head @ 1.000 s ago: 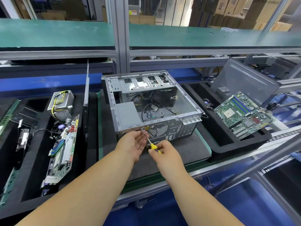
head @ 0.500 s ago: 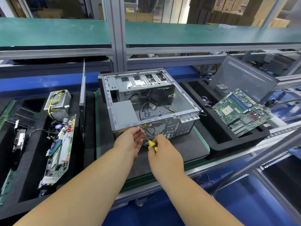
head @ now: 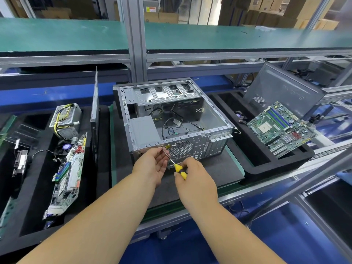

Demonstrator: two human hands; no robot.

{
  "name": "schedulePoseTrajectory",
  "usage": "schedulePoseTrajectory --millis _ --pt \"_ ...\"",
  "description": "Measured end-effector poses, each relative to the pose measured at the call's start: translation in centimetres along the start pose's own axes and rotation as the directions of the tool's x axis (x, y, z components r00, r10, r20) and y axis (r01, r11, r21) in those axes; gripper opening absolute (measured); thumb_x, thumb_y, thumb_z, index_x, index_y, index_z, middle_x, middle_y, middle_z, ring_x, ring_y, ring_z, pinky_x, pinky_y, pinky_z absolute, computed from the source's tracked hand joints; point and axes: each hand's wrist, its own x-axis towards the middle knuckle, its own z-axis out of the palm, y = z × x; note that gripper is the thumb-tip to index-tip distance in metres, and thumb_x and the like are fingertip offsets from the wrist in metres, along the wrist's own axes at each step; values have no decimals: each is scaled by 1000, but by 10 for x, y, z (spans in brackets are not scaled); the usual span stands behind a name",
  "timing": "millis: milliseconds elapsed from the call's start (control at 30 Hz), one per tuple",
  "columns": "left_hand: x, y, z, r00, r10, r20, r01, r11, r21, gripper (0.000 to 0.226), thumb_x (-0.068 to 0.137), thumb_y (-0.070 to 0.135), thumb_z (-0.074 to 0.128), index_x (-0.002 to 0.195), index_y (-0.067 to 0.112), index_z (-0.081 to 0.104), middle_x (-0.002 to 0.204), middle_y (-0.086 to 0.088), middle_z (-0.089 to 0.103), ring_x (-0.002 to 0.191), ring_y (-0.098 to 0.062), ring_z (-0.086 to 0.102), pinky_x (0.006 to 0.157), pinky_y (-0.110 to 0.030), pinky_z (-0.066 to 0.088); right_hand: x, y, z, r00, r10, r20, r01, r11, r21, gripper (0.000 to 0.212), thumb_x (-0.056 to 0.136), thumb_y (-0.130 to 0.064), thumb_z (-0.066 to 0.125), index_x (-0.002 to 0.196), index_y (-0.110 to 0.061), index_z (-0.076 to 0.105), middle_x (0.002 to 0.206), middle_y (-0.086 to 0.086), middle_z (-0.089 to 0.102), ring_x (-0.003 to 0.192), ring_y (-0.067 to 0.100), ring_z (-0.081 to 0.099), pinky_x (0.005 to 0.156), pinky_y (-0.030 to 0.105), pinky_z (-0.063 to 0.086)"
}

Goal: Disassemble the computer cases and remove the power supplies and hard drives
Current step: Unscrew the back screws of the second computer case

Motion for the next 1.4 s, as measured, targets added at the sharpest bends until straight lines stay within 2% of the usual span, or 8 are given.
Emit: schedulePoseTrajectory --millis 433,500,567,633,733,967,1133,1400 --pt "0 1 -1 999 33 38 -36 997 74 15 92 23 65 91 11 73 75 2 75 62 -6 70 52 -16 52 8 -6 2 980 111 165 -155 946 286 10 95 -34 59 97 -24 57 84 -5 58 72 14 53 62 30 42" --pt "1 0 -1 998 42 37 -45 996 79 14 91 25 69 90 11 73 75 2 75 63 -5 71 49 -15 51 12 -11 2 911 270 310 -397 775 491 14 97 -31 56 96 -18 61 74 -1 57 59 14 49 57 29 42" --pt "2 -1 -2 997 62 37 -65 994 88 14 91 24 69 89 11 73 74 3 75 63 -4 71 50 -14 51 14 -15 0 778 339 529 -628 437 645 22 100 -24 50 95 -8 64 63 3 54 46 12 42 44 24 35" --pt "1 -1 -2 996 75 45 -79 992 98 13 92 23 67 90 11 72 73 4 75 64 -4 71 55 -16 50 13 -15 -3 712 264 650 -699 178 693 25 101 -18 47 98 0 64 58 5 51 42 10 39 40 21 30" --pt "0 1 -3 995 80 52 -85 991 100 14 94 20 64 88 10 72 72 2 75 63 -6 71 53 -16 50 11 -14 -4 693 211 689 -711 42 702 24 102 -16 47 100 2 63 58 4 50 42 9 38 39 19 29" --pt "-5 5 5 996 47 74 -56 991 121 22 98 19 56 88 8 72 74 -1 75 61 -7 71 48 -15 52 7 -11 3 824 342 451 -557 348 754 10 97 -15 59 106 -11 62 70 3 53 47 9 47 47 24 38" --pt "-8 4 4 996 53 66 -62 986 154 22 94 19 57 83 9 72 70 1 74 57 -5 68 47 -14 50 10 -2 1 870 332 365 -486 446 751 6 97 -16 56 100 -17 61 69 0 57 49 9 54 49 25 43" --pt "-25 -11 25 942 -63 330 -124 848 516 22 92 14 60 76 11 74 63 -4 68 51 -9 62 50 -17 50 25 24 -23 932 284 227 -349 524 777 9 92 -19 67 100 -18 71 52 -10 55 45 9 39 43 21 35"
